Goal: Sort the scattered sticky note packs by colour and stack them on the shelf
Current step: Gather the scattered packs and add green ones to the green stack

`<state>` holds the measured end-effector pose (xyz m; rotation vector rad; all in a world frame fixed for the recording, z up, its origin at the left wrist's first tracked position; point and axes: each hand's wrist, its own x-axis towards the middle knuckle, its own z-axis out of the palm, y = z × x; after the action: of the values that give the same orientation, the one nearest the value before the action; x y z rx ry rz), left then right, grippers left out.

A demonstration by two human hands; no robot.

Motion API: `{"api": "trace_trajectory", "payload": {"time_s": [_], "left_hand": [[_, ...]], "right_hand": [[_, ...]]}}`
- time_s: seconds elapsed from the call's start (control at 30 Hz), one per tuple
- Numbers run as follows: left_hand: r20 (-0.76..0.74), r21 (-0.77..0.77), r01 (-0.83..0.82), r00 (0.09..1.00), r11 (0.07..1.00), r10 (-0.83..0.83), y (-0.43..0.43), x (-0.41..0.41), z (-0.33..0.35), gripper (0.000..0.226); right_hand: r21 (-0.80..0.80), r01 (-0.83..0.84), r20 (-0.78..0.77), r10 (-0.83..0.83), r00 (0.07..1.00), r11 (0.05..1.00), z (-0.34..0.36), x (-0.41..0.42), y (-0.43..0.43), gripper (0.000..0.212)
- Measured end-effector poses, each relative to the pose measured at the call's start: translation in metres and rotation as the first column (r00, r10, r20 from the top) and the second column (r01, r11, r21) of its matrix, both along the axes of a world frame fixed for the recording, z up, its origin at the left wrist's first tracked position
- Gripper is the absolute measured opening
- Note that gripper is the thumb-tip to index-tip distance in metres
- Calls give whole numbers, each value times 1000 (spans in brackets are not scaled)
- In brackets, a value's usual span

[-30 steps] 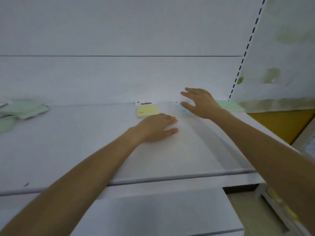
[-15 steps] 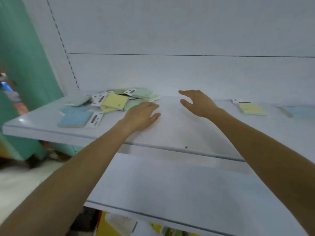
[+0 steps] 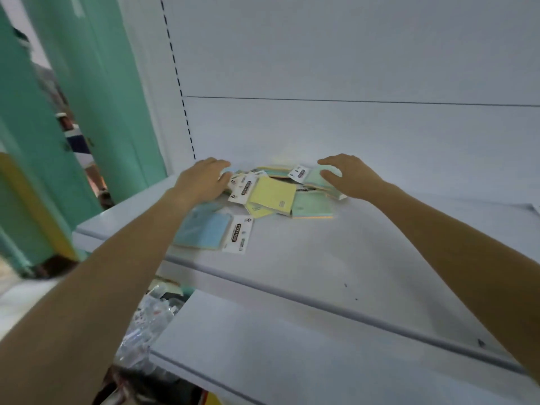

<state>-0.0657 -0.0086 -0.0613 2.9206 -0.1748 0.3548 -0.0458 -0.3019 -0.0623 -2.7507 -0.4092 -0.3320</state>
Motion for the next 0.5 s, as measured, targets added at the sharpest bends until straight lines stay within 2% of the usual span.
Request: {"api": "trace_trajectory", "payload": {"time_s": [0.13,0.23,0.3,0.43,0.5], "left_hand": [[-78,-50,-35,997,998,31,42,29,0,42],[-228,-65,-31,974,997,15,61,41,-4,50],[-303,-82,-54,953,995,27,70,50,-6,58],[-350,-165,-76,937,983,14,83,71,-7,68],[-365,-236,-57,930,970,-34,89,78,-5,68]], "right_hand": [[-47,7,-135,-14,991,999,-4,37,11,45],[-94,19,-225,-40,974,995,-3,49,19,49],[-100,45,-246,-69,967,994,1,52,22,51],[-94,117,-285,-140,948,989,4,53,22,56],[-117,168,-236,-192,953,979,4,52,22,59]]}}
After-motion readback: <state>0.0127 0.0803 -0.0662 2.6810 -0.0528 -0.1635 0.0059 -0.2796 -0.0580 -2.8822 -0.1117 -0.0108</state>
